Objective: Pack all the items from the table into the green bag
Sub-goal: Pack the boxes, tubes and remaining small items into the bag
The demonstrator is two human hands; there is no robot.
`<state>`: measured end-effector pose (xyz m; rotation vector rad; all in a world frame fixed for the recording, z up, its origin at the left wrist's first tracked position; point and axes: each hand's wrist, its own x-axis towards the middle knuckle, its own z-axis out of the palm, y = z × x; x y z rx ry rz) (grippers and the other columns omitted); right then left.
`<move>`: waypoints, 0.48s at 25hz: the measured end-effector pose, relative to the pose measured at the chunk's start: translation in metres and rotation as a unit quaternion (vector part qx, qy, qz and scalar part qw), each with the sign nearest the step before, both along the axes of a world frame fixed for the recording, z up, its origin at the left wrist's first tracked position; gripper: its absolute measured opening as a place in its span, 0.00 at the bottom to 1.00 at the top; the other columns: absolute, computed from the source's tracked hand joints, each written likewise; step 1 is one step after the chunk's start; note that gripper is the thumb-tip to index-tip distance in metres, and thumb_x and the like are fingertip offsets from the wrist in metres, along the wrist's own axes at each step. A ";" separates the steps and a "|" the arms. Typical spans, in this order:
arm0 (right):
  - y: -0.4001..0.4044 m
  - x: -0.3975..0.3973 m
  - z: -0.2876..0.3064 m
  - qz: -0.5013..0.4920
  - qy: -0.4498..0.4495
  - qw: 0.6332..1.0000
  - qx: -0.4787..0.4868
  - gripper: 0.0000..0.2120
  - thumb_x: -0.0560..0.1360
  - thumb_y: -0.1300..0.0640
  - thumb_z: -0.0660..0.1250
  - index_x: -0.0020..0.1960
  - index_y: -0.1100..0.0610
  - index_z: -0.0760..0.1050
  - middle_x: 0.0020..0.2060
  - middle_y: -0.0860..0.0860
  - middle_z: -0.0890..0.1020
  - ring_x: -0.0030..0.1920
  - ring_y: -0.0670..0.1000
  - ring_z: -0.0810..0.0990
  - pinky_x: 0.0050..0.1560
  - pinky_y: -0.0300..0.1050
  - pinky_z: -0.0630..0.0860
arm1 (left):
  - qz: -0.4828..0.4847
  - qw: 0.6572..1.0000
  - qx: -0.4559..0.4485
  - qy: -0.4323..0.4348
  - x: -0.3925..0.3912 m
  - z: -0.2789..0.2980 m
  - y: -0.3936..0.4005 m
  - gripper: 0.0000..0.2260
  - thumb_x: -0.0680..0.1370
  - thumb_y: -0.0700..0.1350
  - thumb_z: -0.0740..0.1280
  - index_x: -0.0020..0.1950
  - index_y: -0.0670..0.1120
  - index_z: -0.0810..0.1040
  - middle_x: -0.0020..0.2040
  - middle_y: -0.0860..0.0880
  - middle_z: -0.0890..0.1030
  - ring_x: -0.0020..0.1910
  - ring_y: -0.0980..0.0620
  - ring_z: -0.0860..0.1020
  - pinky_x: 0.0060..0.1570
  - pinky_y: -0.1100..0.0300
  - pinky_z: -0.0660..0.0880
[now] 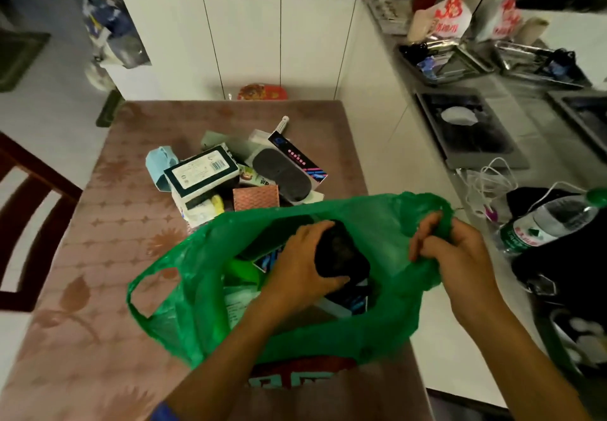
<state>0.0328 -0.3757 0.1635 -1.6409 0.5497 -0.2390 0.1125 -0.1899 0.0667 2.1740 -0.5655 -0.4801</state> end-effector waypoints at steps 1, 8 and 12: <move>0.001 0.005 0.001 0.019 0.006 1.000 -0.019 0.14 0.72 0.71 0.61 0.34 0.54 0.72 0.25 0.50 0.74 0.29 0.50 0.73 0.35 0.44 0.71 | -0.015 0.998 0.056 -0.023 0.001 -0.002 -0.012 0.37 0.64 0.62 0.74 0.69 0.57 0.64 0.69 0.50 0.68 0.67 0.49 0.68 0.67 0.51 0.68; 0.025 0.032 -0.028 0.095 0.017 0.972 -0.214 0.17 0.78 0.42 0.59 0.43 0.52 0.79 0.29 0.46 0.80 0.31 0.45 0.78 0.33 0.48 0.76 | 0.240 0.954 -0.075 -0.163 0.058 0.031 0.053 0.08 0.75 0.50 0.66 0.51 0.49 0.76 0.48 0.52 0.80 0.45 0.56 0.79 0.40 0.58 0.80; 0.038 0.036 -0.035 0.081 0.028 0.989 -0.118 0.18 0.76 0.43 0.56 0.38 0.51 0.77 0.22 0.52 0.70 0.23 0.49 0.68 0.26 0.47 0.66 | 0.250 0.934 0.198 -0.161 0.181 -0.025 0.121 0.28 0.69 0.46 0.73 0.66 0.42 0.70 0.64 0.38 0.73 0.61 0.37 0.71 0.57 0.43 0.72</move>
